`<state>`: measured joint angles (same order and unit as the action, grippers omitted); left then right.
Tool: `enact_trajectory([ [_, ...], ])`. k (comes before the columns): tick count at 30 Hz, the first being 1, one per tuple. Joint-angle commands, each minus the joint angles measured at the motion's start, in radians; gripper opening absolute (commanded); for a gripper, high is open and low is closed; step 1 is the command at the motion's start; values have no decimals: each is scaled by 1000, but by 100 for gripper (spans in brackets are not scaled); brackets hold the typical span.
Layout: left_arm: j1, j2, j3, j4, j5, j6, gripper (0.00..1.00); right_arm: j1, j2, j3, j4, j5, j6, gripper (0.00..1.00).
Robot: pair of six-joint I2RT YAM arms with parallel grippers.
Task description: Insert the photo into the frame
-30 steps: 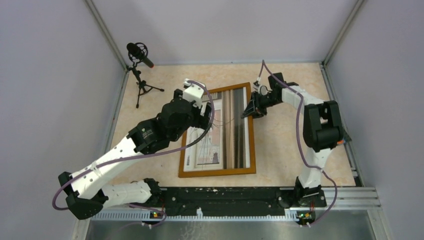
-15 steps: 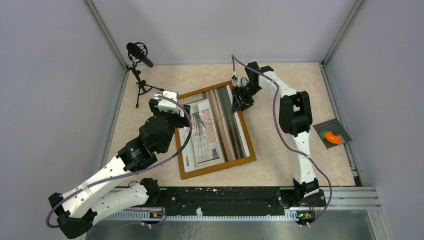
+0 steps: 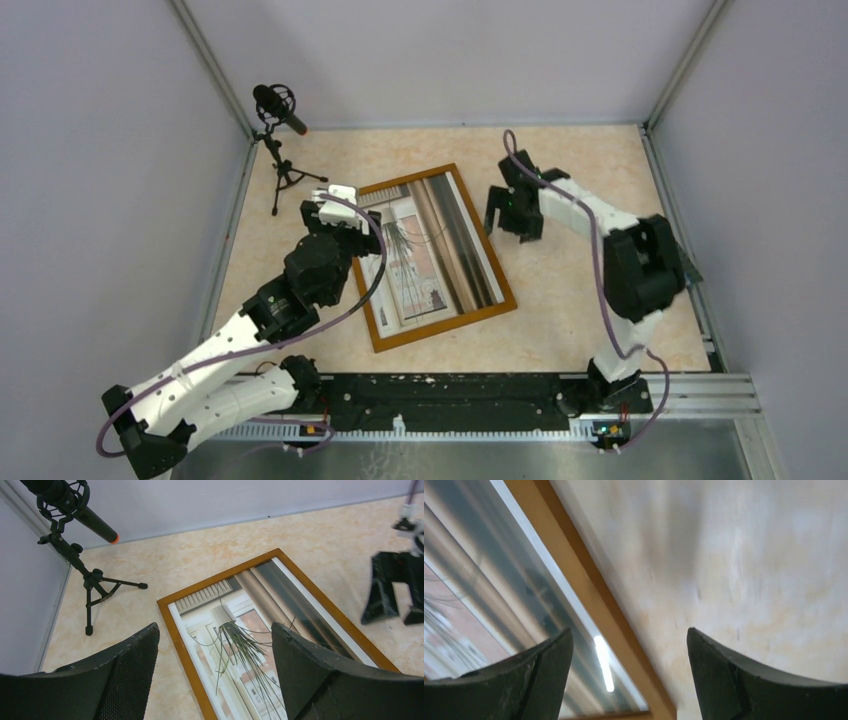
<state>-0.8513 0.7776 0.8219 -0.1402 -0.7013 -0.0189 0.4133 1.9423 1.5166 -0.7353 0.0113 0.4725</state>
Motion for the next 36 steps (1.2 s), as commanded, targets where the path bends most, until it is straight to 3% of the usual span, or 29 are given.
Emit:
enact_trajectory([
  [1, 10, 8, -8, 51, 22, 11, 85, 84, -317, -343, 101, 145, 472, 81],
  [9, 27, 6, -7, 44, 56, -12, 85, 271, -648, -741, 64, 208, 935, 73],
  [14, 26, 1, -7, 36, 55, -29, 84, 364, -636, -836, 143, 187, 1093, 70],
  [22, 26, -8, -11, 28, 39, -42, 83, 383, -533, -835, 195, 292, 1157, 58],
  [26, 25, -12, -14, 31, 34, -41, 83, 382, -519, -866, 246, 289, 1162, 22],
  [29, 25, -15, -15, 29, 33, -39, 82, 362, -568, -913, 261, 334, 1141, 12],
  [31, 25, -16, -15, 30, 32, -38, 82, 308, -618, -953, 315, 355, 1027, 0],
  [36, 25, -18, -15, 33, 43, -35, 82, 52, -701, -986, 448, 305, 495, 0],
])
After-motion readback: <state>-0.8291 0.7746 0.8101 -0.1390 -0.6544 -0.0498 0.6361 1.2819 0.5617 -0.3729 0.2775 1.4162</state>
